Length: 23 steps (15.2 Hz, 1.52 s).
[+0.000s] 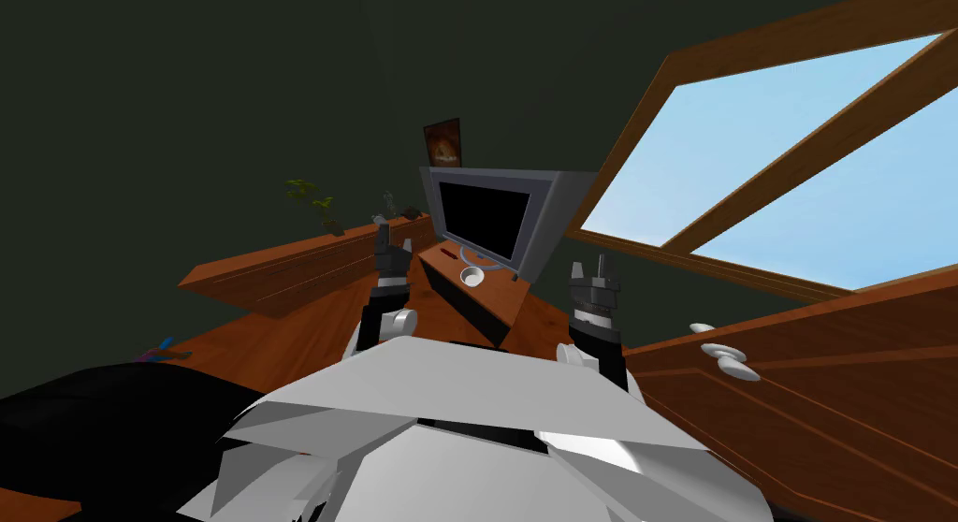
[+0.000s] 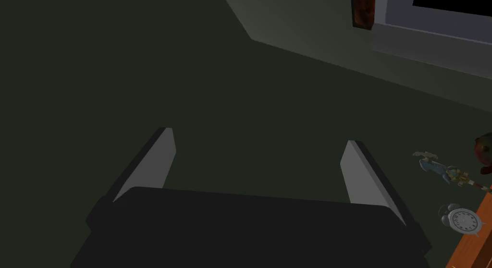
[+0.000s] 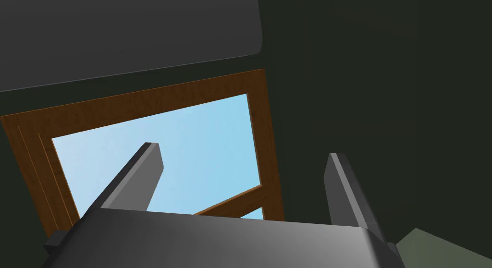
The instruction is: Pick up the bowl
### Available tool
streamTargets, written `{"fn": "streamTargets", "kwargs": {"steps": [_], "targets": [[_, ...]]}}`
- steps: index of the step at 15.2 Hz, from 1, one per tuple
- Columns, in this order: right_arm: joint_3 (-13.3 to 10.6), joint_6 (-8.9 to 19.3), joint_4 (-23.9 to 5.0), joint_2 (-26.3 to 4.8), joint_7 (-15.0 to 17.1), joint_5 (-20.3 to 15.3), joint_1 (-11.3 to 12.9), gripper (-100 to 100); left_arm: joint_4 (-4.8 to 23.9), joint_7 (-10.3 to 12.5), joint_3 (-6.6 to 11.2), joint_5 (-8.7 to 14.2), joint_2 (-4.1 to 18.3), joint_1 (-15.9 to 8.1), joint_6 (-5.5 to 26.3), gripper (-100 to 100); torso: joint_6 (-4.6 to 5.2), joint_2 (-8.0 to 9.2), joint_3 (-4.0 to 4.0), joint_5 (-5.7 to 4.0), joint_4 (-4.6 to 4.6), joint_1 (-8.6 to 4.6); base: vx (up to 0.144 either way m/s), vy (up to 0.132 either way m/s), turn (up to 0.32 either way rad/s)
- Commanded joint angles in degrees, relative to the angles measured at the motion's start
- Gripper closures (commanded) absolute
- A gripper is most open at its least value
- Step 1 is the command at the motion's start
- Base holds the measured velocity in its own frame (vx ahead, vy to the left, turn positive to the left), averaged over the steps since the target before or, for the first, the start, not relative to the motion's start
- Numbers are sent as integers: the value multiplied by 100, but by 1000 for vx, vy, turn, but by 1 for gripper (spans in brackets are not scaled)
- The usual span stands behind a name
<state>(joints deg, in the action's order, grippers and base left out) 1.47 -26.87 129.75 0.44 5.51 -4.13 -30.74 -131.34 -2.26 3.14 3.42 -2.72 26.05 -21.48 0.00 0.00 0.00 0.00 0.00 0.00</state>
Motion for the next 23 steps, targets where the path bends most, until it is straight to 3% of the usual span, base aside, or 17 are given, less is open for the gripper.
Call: {"fn": "streamTargets", "kwargs": {"steps": [1, 2, 6, 7, 9, 12, 14, 23], "targets": [[0, 0, 0, 0, 0, 0, 0, 0, 72, 0, 9, -5, 270, -38, 49, -100, 0, 0, 0, 0, 0, 0, 1, -3, -18], [0, 0, 0, 0, 0, 0, 0, 0, 72, 0, 9, -5, 270, -38, 49, -100, 1, -1, 0, 0, 0, 1, 2, -4, -21], [0, 0, 0, 0, 0, 0, 0, 0, 359, 0, 45, -25, 827, -190, 245, -100, 1, -3, -2, 0, -1, 0, 5, -8, -33], [0, 0, 0, 0, 0, 0, 0, 0, 359, 0, 45, -25, 827, -190, 245, -100, 1, -3, -2, 0, -1, -1, 6, -10, -27], [0, 0, 0, 0, 0, 0, 0, 0, 657, 1, 83, -45, 1141, -348, 449, -100, 1, -4, -3, 0, -1, -1, 7, -14, -55], [0, 0, 0, 0, 0, 0, 0, 0, 834, 1, 105, -57, 1278, -442, 570, -100, 2, -6, -4, -1, -1, -4, 9, -14, -54], [0, 0, 0, 0, 0, 0, 0, 0, 1163, 1, 156, -85, 1513, -657, 847, -100, 2, -7, -4, 0, -2, -3, 11, -16, -73], [0, 0, 0, 0, 0, 0, 0, 0, 2215, 2, 280, -153, 1846, -1176, 1514, -100, 3, -9, -5, -1, -2, -6, 12, -19, -68]]}}
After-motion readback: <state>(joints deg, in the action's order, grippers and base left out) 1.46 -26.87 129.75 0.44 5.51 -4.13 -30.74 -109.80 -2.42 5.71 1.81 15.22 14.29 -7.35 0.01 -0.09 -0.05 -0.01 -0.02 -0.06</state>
